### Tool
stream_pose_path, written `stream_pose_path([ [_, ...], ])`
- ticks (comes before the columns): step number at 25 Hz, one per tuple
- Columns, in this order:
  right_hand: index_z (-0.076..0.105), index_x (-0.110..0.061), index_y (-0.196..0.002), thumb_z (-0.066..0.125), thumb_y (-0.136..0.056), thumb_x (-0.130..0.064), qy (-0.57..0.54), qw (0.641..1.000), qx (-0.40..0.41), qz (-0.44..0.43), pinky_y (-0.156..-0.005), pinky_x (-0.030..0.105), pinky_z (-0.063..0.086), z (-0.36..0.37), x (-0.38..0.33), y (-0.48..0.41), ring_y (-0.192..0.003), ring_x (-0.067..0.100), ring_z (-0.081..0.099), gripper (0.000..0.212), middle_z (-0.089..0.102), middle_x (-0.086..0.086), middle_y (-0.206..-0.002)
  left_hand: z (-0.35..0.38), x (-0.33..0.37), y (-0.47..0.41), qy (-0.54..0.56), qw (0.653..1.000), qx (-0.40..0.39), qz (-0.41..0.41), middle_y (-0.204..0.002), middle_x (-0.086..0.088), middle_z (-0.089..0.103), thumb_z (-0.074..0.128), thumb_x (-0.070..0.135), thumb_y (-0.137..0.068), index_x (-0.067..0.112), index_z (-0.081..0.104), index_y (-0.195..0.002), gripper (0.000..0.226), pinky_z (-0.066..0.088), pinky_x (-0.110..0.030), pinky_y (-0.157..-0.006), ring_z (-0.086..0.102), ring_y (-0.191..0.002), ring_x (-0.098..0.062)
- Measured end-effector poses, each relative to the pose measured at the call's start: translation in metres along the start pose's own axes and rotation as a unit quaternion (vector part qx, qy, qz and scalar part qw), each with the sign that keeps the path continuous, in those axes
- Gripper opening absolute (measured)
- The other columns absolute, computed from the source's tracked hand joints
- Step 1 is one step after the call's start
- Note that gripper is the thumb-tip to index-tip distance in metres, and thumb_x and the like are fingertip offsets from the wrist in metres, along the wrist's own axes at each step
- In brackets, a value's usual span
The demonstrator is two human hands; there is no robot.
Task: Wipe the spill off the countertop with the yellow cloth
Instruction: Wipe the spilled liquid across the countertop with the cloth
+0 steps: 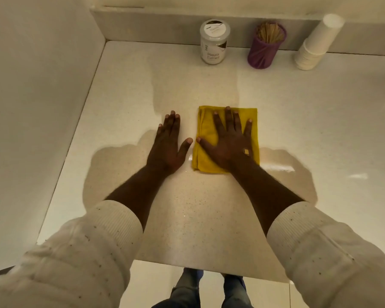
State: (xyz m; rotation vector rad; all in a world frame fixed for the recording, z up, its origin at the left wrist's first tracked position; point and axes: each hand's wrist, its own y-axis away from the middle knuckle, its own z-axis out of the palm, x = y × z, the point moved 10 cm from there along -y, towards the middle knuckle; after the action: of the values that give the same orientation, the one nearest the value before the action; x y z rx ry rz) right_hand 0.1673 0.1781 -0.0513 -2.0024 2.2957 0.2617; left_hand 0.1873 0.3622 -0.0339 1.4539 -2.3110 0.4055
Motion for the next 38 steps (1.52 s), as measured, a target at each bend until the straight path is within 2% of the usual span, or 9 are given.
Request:
stream_pose_path([
  [6, -0.001, -0.027, -0.163, 0.01, -0.084, -0.089, -0.003, 1.0, -0.004, -0.013, -0.118, 0.067, -0.006, 0.008, -0.048, -0.014, -0.156, 0.033, -0.006, 0.101, -0.003, 0.012, -0.171, -0.014, -0.003, 0.001, 0.076, 0.996, 0.041, -0.005, -0.17, -0.012, 0.0, 0.04, 0.057, -0.098, 0.009, 0.003, -0.161, 0.088, 0.0, -0.044, -0.128, -0.004, -0.157, -0.023],
  [11, 0.002, -0.025, -0.162, 0.031, -0.086, -0.081, -0.029, 0.997, 0.003, -0.074, -0.118, 0.066, -0.008, 0.018, -0.106, 0.046, -0.156, 0.034, -0.003, 0.099, 0.003, 0.016, -0.17, -0.026, -0.016, 0.008, 0.102, 0.989, 0.064, -0.087, -0.17, -0.014, 0.002, 0.032, 0.061, -0.095, 0.006, 0.004, -0.16, 0.09, -0.002, -0.047, -0.127, -0.002, -0.157, -0.027],
  [13, 0.005, -0.023, -0.162, 0.029, -0.088, -0.082, -0.046, 0.995, 0.008, -0.093, -0.119, 0.065, -0.007, 0.02, -0.117, 0.071, -0.156, 0.033, -0.001, 0.098, 0.006, 0.015, -0.17, -0.028, -0.02, 0.021, 0.074, 0.991, 0.069, -0.083, -0.169, -0.016, 0.007, 0.033, 0.06, -0.094, 0.004, 0.009, -0.16, 0.09, 0.0, -0.048, -0.127, 0.002, -0.157, -0.03],
  [17, 0.009, -0.026, -0.163, 0.028, -0.088, -0.084, -0.044, 0.996, 0.011, -0.076, -0.12, 0.063, -0.007, 0.018, -0.09, 0.114, -0.156, 0.029, -0.004, 0.097, 0.005, 0.011, -0.17, -0.015, 0.006, 0.052, 0.035, 0.997, 0.051, -0.041, -0.168, -0.017, 0.011, 0.037, 0.058, -0.095, 0.002, 0.012, -0.159, 0.089, 0.004, -0.05, -0.127, 0.006, -0.156, -0.03],
  [21, 0.013, -0.029, -0.163, 0.029, -0.089, -0.083, -0.046, 0.998, 0.03, -0.039, -0.121, 0.062, -0.006, 0.008, -0.024, 0.149, -0.157, 0.028, -0.002, 0.093, 0.007, 0.009, -0.171, 0.016, 0.06, 0.062, 0.005, 1.0, 0.005, 0.0, -0.169, -0.014, 0.007, 0.038, 0.062, -0.096, 0.005, 0.008, -0.16, 0.09, 0.004, -0.05, -0.127, 0.004, -0.157, -0.027],
  [25, 0.007, -0.031, -0.163, 0.026, -0.089, -0.086, -0.017, 0.998, 0.05, 0.024, -0.121, 0.062, -0.008, -0.005, 0.076, 0.168, -0.156, 0.028, 0.001, 0.094, 0.006, 0.006, -0.171, 0.04, 0.088, 0.064, -0.036, 0.999, -0.022, 0.014, -0.17, -0.006, 0.001, 0.027, 0.072, -0.095, 0.013, 0.001, -0.161, 0.093, 0.002, -0.048, -0.128, -0.002, -0.157, -0.02],
  [28, 0.004, -0.033, -0.163, 0.022, -0.088, -0.088, -0.013, 0.997, 0.043, 0.06, -0.121, 0.064, -0.005, -0.014, 0.133, 0.165, -0.156, 0.029, 0.001, 0.095, 0.005, 0.006, -0.171, 0.045, 0.093, 0.059, -0.1, 0.994, -0.042, 0.015, -0.17, -0.008, -0.001, 0.018, 0.074, -0.096, 0.011, -0.001, -0.16, 0.092, 0.004, -0.051, -0.127, -0.004, -0.157, -0.022],
  [31, 0.001, -0.033, -0.163, 0.017, -0.087, -0.091, -0.013, 0.996, 0.029, 0.077, -0.121, 0.064, -0.004, -0.018, 0.157, 0.155, -0.156, 0.03, 0.0, 0.097, 0.001, 0.007, -0.171, 0.05, 0.091, 0.052, -0.139, 0.988, -0.063, 0.023, -0.17, -0.01, -0.003, 0.015, 0.073, -0.096, 0.011, -0.001, -0.16, 0.09, 0.005, -0.053, -0.127, -0.006, -0.157, -0.024],
  [38, 0.005, -0.031, -0.163, 0.016, -0.088, -0.089, -0.013, 0.993, 0.025, 0.113, -0.121, 0.065, -0.002, -0.035, 0.205, 0.13, -0.156, 0.03, 0.0, 0.096, 0.001, 0.006, -0.171, 0.061, 0.099, 0.024, -0.123, 0.989, -0.071, 0.03, -0.17, -0.007, -0.003, 0.021, 0.073, -0.097, 0.015, -0.001, -0.161, 0.089, 0.0, -0.048, -0.127, -0.008, -0.157, -0.02],
])
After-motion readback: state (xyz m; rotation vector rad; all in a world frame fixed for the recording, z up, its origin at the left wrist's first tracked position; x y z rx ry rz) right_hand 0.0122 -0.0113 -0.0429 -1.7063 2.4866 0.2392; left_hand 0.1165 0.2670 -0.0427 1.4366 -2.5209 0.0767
